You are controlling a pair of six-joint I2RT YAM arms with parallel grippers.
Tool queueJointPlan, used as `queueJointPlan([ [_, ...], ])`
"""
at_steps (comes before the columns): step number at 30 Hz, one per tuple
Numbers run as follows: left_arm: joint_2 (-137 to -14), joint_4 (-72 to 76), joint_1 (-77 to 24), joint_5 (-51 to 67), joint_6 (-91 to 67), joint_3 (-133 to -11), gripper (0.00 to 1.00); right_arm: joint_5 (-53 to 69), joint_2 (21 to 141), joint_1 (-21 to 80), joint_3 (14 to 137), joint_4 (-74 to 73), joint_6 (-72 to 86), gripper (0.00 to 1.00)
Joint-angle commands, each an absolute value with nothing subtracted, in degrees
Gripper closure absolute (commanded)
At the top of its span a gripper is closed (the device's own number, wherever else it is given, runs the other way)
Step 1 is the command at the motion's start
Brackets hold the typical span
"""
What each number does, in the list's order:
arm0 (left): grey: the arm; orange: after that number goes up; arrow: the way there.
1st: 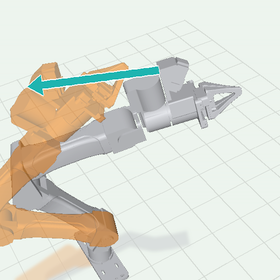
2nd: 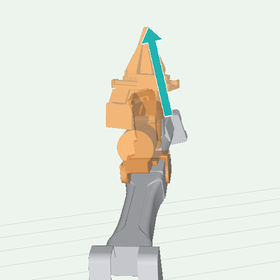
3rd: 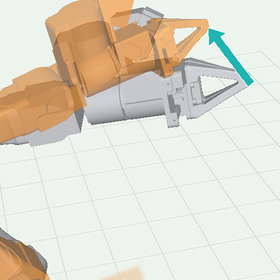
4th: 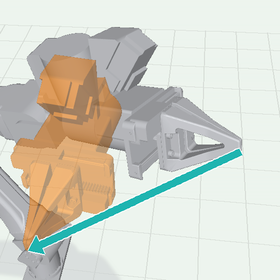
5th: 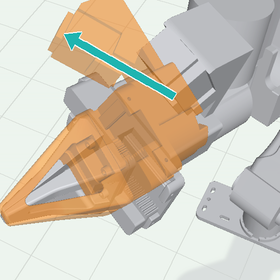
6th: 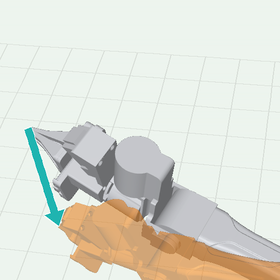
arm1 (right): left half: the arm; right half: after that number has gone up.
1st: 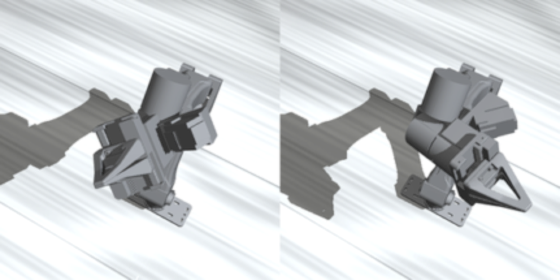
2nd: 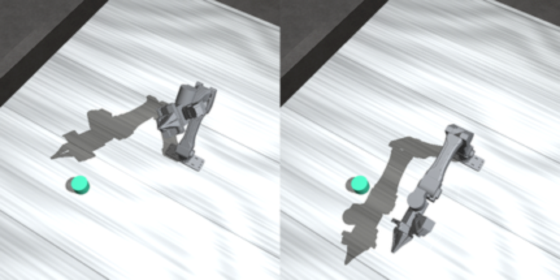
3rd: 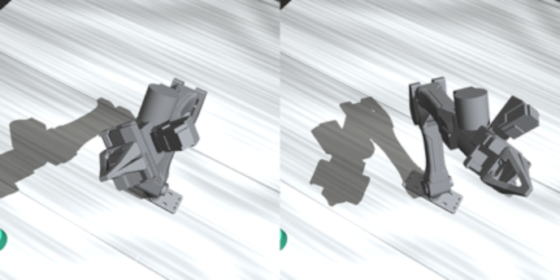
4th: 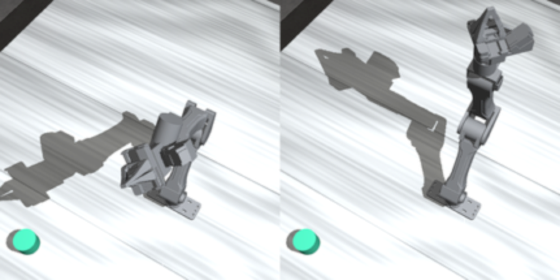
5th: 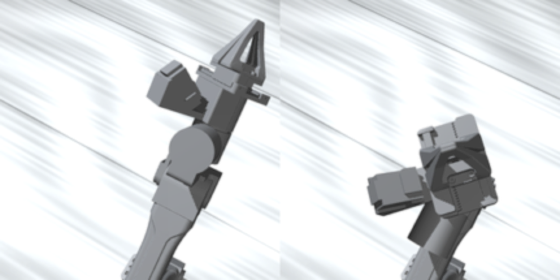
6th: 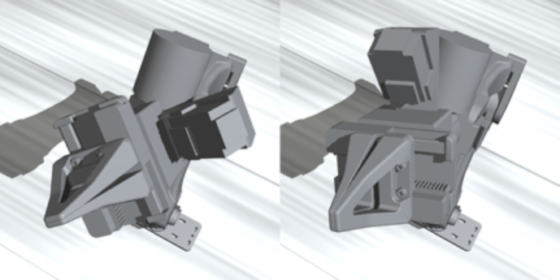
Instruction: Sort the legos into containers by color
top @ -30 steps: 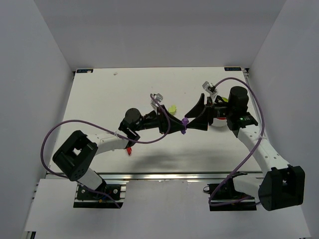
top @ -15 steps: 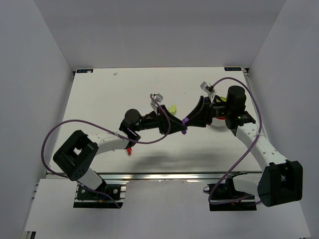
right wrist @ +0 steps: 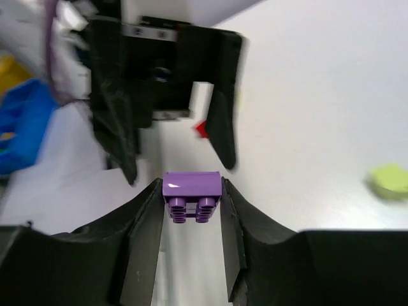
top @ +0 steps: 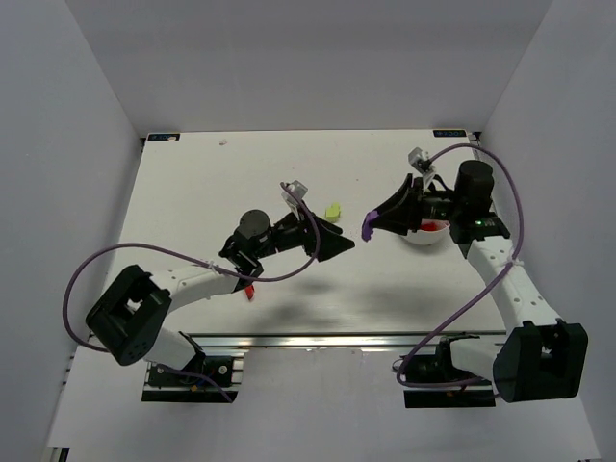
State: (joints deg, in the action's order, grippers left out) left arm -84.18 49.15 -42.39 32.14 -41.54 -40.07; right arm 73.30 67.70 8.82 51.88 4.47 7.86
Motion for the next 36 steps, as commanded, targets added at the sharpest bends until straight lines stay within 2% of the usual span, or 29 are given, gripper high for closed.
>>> queueJointPlan([
  [1,-77.1,36.32,-41.05,22.52,-36.92,-38.85,0.02,65.86,65.04,3.8,55.63,-5.87,-4.9,1.0],
  [5,-70.87,25.51,-39.47,12.68,-35.68,-38.32,0.02,56.54,63.02,-3.07,54.93,-10.71,-12.99,1.0],
  [6,-69.53,19.4,-38.94,6.39,-36.47,-38.67,0.02,54.6,62.84,-4.47,54.93,-13.07,-15.01,1.0],
  [7,-67.17,16.29,-38.5,3.28,-36.74,-39.54,0.02,50.32,62.84,-4.92,55.28,-14.84,-21.03,1.0],
  [10,-63.82,6.44,-37.62,-5.42,-37.44,-40.78,0.02,42.83,62.84,-6.41,54.14,-14.33,-24.25,1.0],
  [16,-55.56,-3.33,-34.81,-8.26,-37.18,-40.34,0.02,31.85,65.21,-8.43,56.16,-10.03,-22.16,1.0],
  [27,-46.23,-7.29,-34.37,-11.34,-41.31,-34.28,0.02,7.32,73.38,-11.51,62.48,-9.49,-0.45,1.0],
  [36,-42.81,-11.25,-34.28,-13.18,-42.71,-33.22,0.02,6.14,81.12,-11.51,65.48,-9.41,3.95,1.0],
])
